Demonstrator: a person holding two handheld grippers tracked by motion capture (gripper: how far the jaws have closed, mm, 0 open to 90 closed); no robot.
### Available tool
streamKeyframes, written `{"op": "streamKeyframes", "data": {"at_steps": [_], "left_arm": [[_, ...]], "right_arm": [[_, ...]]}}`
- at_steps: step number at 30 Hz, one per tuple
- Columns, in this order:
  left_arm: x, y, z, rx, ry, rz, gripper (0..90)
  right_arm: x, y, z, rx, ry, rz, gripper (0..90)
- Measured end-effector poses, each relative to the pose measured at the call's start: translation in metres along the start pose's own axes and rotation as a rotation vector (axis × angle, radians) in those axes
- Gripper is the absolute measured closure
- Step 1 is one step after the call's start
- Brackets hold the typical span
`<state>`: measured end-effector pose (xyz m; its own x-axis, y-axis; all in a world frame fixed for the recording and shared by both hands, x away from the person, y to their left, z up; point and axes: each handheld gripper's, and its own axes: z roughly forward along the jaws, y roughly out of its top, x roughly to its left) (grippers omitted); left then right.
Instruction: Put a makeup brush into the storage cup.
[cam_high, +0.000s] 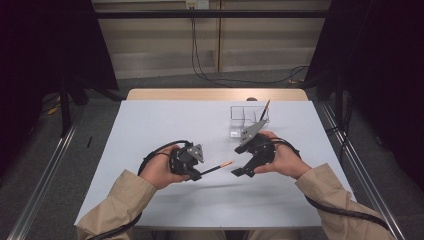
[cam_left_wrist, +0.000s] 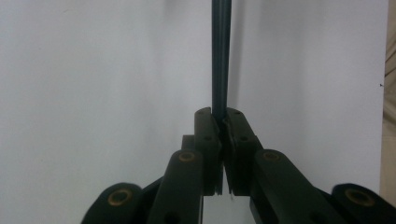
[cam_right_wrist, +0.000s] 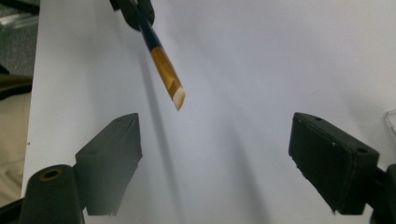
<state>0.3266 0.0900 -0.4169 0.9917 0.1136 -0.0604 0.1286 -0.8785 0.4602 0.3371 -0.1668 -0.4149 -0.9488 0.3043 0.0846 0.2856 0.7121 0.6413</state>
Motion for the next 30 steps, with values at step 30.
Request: {"op": "streamKeyframes", "data": {"at_steps": [30], "left_arm": [[0.001, -0.009, -0.002, -0.091, 0.000, -0.047, 85.3]], "right_arm": [[0.001, -0.017, -0.009, -0.426, 0.009, 0.162, 8.2]]}}
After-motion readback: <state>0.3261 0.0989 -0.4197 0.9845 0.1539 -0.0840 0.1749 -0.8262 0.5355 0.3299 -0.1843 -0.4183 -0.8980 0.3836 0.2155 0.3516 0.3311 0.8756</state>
